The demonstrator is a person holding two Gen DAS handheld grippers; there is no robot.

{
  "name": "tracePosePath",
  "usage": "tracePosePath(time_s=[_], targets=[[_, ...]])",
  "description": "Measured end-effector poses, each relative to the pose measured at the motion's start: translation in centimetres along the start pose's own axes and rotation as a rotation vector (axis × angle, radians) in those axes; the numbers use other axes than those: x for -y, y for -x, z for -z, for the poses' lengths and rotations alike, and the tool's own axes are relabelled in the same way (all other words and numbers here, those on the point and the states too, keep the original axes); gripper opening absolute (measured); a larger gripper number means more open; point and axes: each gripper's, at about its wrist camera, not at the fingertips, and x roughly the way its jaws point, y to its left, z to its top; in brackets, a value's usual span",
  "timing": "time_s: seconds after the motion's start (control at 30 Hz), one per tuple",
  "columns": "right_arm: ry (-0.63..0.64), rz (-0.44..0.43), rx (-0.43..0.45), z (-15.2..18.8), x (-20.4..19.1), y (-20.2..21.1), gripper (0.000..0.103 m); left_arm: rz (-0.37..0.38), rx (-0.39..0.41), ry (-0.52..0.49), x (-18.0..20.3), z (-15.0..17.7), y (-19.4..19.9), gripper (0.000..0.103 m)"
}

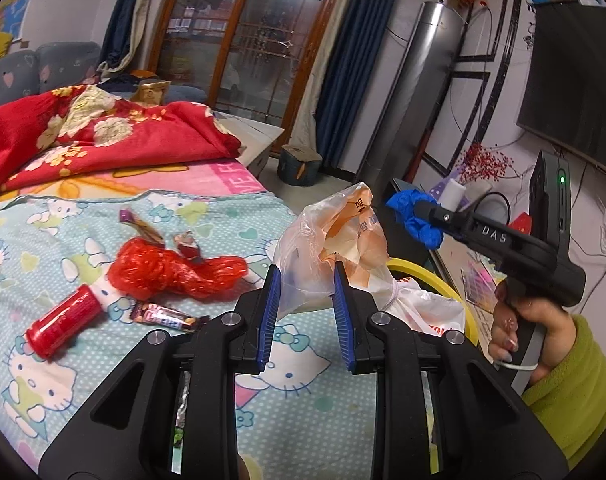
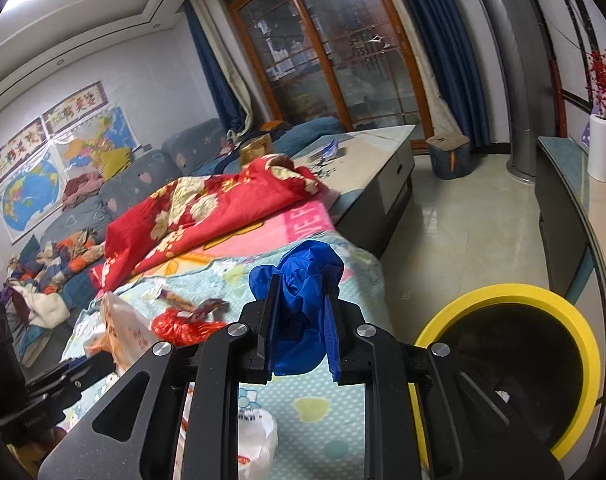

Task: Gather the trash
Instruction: 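Carry the blue glove and clear plastic bag over the yellow-rimmed bin with both grippers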

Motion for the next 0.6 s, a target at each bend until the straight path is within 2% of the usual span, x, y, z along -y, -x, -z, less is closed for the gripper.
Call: tracePosePath(time_s=[0.6], targets=[[-0.053, 0.086, 0.04, -0.3, 5.4, 2.7, 0.018, 0.039, -0.04, -0.099, 5.1, -0.9, -4.5, 0.02]])
